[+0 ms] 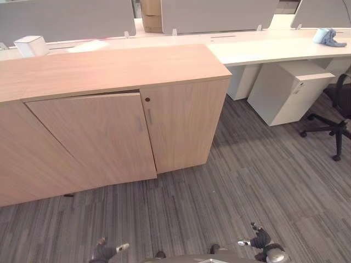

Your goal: Put the empty folder in the office cabinet

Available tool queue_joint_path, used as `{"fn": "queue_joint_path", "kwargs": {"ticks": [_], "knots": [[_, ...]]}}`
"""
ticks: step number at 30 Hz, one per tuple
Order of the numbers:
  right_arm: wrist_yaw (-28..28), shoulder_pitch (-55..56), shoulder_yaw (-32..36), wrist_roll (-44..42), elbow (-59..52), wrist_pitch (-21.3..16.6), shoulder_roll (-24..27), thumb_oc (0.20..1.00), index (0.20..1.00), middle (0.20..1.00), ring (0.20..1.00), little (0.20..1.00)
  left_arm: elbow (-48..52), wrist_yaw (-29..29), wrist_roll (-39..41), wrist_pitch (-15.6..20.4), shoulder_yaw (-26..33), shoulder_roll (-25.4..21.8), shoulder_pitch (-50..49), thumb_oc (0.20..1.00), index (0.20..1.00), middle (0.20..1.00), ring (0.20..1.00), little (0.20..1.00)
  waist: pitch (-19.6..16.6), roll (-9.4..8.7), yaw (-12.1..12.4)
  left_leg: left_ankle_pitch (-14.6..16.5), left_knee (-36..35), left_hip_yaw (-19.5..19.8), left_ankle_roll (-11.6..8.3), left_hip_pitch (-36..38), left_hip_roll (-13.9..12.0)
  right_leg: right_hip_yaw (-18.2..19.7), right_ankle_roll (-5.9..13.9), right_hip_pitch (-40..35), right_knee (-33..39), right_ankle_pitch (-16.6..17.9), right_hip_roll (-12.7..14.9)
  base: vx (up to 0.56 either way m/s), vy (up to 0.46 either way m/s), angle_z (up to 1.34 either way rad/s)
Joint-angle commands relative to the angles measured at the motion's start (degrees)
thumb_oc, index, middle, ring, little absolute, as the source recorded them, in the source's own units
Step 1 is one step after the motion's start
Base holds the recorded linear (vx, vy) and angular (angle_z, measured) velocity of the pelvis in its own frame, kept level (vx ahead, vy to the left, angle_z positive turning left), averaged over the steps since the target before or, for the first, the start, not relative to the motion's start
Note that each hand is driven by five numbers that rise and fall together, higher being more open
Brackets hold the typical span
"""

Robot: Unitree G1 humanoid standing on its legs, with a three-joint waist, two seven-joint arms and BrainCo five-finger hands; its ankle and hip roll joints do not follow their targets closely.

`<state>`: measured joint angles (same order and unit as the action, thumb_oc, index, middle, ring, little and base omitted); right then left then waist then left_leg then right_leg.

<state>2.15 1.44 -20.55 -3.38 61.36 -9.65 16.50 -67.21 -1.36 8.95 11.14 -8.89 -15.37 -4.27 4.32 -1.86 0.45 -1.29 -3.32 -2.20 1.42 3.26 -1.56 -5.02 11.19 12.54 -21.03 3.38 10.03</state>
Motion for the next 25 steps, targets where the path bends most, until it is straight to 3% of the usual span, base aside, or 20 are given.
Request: {"fn": "queue_joint_path", "kwargs": {"ticks": [1, 3, 6, 10, 11, 12, 13, 14, 25], "knots": [[-1.1, -1.0, -0.1, -1.2, -0.8, -1.1, 1.3, 1.000, 1.000, 1.000, 1.000, 1.000, 1.1, 1.7, 2.9, 1.4, 1.0, -2.3, 1.9, 1.000, 1.000, 1.000, 1.000, 1.000, 1.7, -0.98, 0.4, 0.1, 0.1, 2.8, -1.31, -1.1, 2.0, 4.0, -3.11, -5.8, 8.3, -2.1, -5.1, 0.03, -0.095, 0.63], [-1.5, -0.8, -0.2, -0.9, 1.7, -0.7, 0.7, 1.000, 1.000, 1.000, 1.000, 1.000, 1.4, 1.9, 3.3, 1.5, 0.2, -2.1, 2.7, 1.000, 1.000, 1.000, 1.000, 1.000, 0.8, -1.54, 0.6, 0.4, 0.6, 4.6, -1.54, -1.8, 2.2, 7.1, -3.98, -8.2, 13.1, -2.7, -5.4, 0.04, -0.115, 0.74], [-1.8, -1.2, -0.9, 1.2, 5.8, 0.2, 0.1, 1.000, 1.000, 1.000, 1.000, 1.000, -1.5, 1.3, 2.0, 0.7, -0.7, -1.0, 3.0, 1.000, 1.000, 1.000, 1.000, 1.000, -0.9, -1.81, 1.4, 0.4, 0.3, 5.1, -2.19, -2.2, 1.8, 6.2, -4.51, -11.3, 18.5, -2.7, -5.5, 0.04, -0.114, 0.44], [-1.8, -1.2, -0.9, 1.2, 5.8, 0.2, 0.0, 1.000, 1.000, 1.000, 1.000, 1.000, -1.6, 1.3, 2.0, 0.7, -0.7, -1.0, 3.0, 1.000, 1.000, 1.000, 1.000, 1.000, -0.9, -1.80, 1.4, 0.4, 0.2, 5.2, -2.20, -2.1, 1.8, 6.1, -4.52, -11.5, 18.7, -2.7, -5.5, 0.02, -0.066, 0.23], [-1.0, -2.2, -1.4, 2.5, 9.0, 1.3, -0.8, 1.000, 1.000, 1.000, 1.000, 1.000, -7.2, -1.4, 2.8, -1.4, 0.2, 0.8, 2.2, 1.000, 1.000, 1.000, 1.000, 1.000, -2.3, -1.52, 2.1, -0.1, -0.1, 5.1, -3.25, -2.1, 1.0, 5.0, -4.99, -13.6, 23.2, -1.6, -6.0, 0.05, -0.151, 0.00], [-1.0, -2.2, -1.4, 2.5, 9.0, 1.3, -0.8, 1.000, 1.000, 1.000, 1.000, 1.000, -7.2, -1.4, 2.8, -1.4, 0.2, 0.8, 2.2, 1.000, 1.000, 1.000, 1.000, 1.000, -2.3, -1.52, 2.1, -0.1, -0.1, 5.1, -3.25, -2.1, 1.0, 5.0, -4.99, -13.6, 23.2, -1.6, -6.0, 0.05, -0.208, 0.00], [-1.2, -2.6, -1.2, 3.6, 10.4, 1.9, -1.2, 1.000, 1.000, 1.000, 1.000, 1.000, -10.7, -2.2, 3.2, -2.6, 1.5, 1.9, 2.7, 1.000, 1.000, 1.000, 1.000, 1.000, -2.1, -1.61, 1.7, -0.6, 0.8, 3.1, -4.15, -3.3, 0.8, 2.7, -5.04, -15.0, 25.3, -1.2, -5.6, -0.01, -0.055, 0.14], [-1.1, -2.3, -1.5, 4.2, 10.8, 2.4, -1.5, 1.000, 1.000, 1.000, 1.000, 1.000, -12.0, -2.3, 2.6, -3.6, 2.5, 2.1, 2.6, 1.000, 1.000, 1.000, 1.000, 1.000, -2.2, -1.53, 1.7, -1.2, 0.2, -1.2, -4.73, -3.8, -0.2, 1.5, -5.10, -15.3, 25.6, -1.5, -5.6, -0.01, -0.055, 0.34], [-0.8, -0.9, -1.8, 5.8, 13.6, 3.7, -2.7, 1.000, 1.000, 1.000, 1.000, 1.000, -13.7, -4.5, -0.9, -5.4, 1.9, 2.9, 1.0, 1.000, 1.000, 1.000, 1.000, 1.000, -4.6, -0.23, 0.5, -1.0, -1.7, -2.3, -5.05, -1.4, -1.2, 0.2, -5.49, -16.4, 26.0, -2.1, -6.3, 0.06, 0.003, 0.18]]}}
